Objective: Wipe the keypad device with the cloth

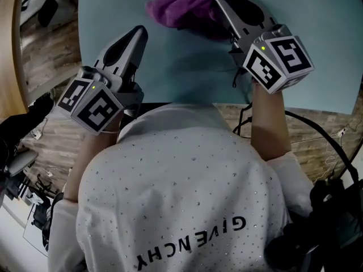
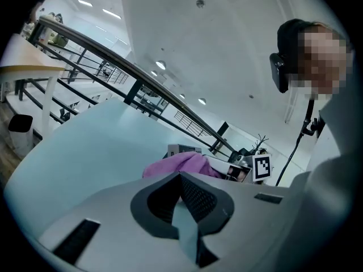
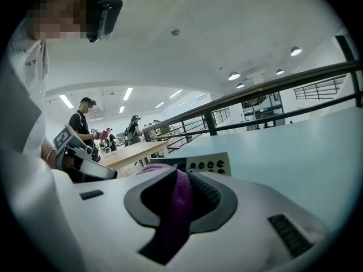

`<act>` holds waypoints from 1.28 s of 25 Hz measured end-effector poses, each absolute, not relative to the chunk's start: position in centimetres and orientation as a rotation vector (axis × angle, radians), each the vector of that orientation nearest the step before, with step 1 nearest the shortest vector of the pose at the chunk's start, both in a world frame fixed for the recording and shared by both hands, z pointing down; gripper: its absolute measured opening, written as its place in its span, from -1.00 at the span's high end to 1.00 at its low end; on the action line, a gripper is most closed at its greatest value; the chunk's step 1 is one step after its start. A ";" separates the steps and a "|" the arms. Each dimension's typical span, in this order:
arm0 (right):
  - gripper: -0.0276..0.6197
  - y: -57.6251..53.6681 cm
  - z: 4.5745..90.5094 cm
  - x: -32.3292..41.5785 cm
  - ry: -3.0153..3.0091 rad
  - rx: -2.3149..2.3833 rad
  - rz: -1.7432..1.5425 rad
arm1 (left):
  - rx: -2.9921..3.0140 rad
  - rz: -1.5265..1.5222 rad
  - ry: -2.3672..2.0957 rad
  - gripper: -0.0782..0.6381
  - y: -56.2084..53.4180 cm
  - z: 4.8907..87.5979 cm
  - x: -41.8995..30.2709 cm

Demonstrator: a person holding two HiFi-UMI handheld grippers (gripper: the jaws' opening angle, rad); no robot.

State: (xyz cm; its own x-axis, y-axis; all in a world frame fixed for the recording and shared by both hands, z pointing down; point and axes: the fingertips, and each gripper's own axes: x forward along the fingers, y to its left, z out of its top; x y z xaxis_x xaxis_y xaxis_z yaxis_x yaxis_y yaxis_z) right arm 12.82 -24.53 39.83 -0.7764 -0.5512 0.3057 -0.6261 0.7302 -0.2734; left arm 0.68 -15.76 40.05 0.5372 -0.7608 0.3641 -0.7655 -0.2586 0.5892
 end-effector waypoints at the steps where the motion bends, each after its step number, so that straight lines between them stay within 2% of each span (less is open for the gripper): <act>1: 0.72 -24.8 39.8 13.3 -2.723 0.967 0.554 | 2.033 0.013 -1.221 0.78 -15.7 40.1 0.9; 19: 0.73 -28.4 37.6 21.7 -2.685 1.344 0.597 | 2.031 0.032 -1.213 0.78 -16.2 39.7 0.5; 26: 0.73 -22.9 36.3 11.9 -2.925 0.653 0.618 | 2.039 0.037 -1.199 0.78 -16.3 40.2 1.0; 32: 0.73 -18.7 39.2 4.9 -2.809 0.565 0.534 | 2.028 0.028 -1.211 0.78 -15.4 39.6 0.6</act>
State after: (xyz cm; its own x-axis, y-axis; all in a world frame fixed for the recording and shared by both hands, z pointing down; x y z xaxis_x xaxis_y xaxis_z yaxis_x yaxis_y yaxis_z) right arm 4.93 -18.70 39.21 -0.9003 -0.3275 0.2868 -0.4099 0.8596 -0.3051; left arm 0.61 -15.36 39.64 0.5500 -0.7448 0.3778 -0.7613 -0.2613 0.5934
